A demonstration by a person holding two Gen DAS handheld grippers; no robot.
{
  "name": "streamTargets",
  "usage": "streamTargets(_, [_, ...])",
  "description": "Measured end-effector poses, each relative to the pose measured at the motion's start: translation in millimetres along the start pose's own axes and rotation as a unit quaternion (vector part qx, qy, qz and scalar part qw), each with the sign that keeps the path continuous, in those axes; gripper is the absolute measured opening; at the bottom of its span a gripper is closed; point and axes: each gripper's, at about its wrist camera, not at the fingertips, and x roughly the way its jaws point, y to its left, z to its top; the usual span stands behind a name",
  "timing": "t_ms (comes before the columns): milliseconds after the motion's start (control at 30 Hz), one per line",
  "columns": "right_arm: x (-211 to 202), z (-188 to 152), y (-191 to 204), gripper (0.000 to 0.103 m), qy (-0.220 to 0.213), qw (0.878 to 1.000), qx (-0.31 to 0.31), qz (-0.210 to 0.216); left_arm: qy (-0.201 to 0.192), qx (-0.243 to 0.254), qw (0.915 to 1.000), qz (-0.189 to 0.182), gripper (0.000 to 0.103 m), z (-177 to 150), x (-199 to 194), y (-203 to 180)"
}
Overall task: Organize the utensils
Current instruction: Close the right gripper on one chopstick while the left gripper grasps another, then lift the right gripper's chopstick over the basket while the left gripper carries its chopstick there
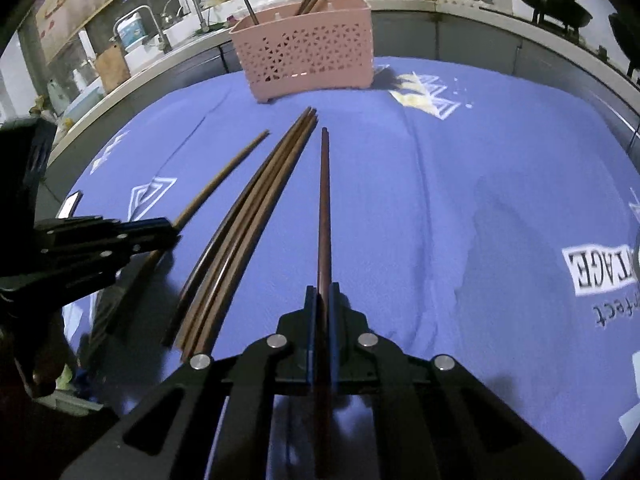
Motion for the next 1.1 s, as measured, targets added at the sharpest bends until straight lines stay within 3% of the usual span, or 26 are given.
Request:
streamTargets(67, [2,3,-1,0.007,0.005,1.0,0.004,0.004,0.006,0.006,1.0,-0.006,0.014,0,-1,0])
streamTargets(133, [7,14,-1,0.007,0.007,1.0,0.006,0.005,0.006,0.01,0.9999,0.004,0.03,9,3,-2])
streamTargets(167, [10,21,-1,0.008,0.006,1.0,0.007,0.007,0.006,0.011,0.9999,0.011,0.033,14,6,-3])
streamTargets(433, [50,80,0,0.009,0.007,1.0,-0.005,-0.004,-0.01,0.039,0.998,0.048,0.034,67,41,-15])
streamTargets(467, [54,85,0,0.009,0.007,1.0,-0.006,-0.003,-0.013,0.045,0.9978,0.048,0.033,72,44,-16])
streamTargets(533, [60,94,-2,0.009,0.006,1.0,-0.001,0.002,-0.016,0.05,0.998,0.036,0.007,79,48,-16])
streamTargets(633, [63,100,-3,0.005,0.012,1.0,0.005,0.01,-0.009,0.045,0.9985,0.029,0.005,86,51,-15])
streamTargets(700, [58,103,-4,0.005,0.008,0.999,0.02,0.039,-0.009,0.038,0.999,0.019,0.005,88,46,-14])
streamTargets(800, [21,110,-1,0.005,-0.054,0.997,0.014,0.059,-0.06,0.017,0.998,-0.01,0.005,96,8,-6])
streamTargets(900, [-30,116,3,0.005,-0.14,0.987,0.007,0.083,-0.145,-0.004,0.9885,-0.041,0.005,104,-55,6])
streamTargets(1000, [-65,117,8,0.005,-0.207,0.974,-0.003,0.087,-0.209,-0.01,0.9766,-0.05,0.005,102,-102,12])
streamTargets(1100, [-86,116,10,0.005,-0.249,0.964,-0.005,0.089,-0.24,-0.015,0.9696,-0.043,0.005,99,-125,16])
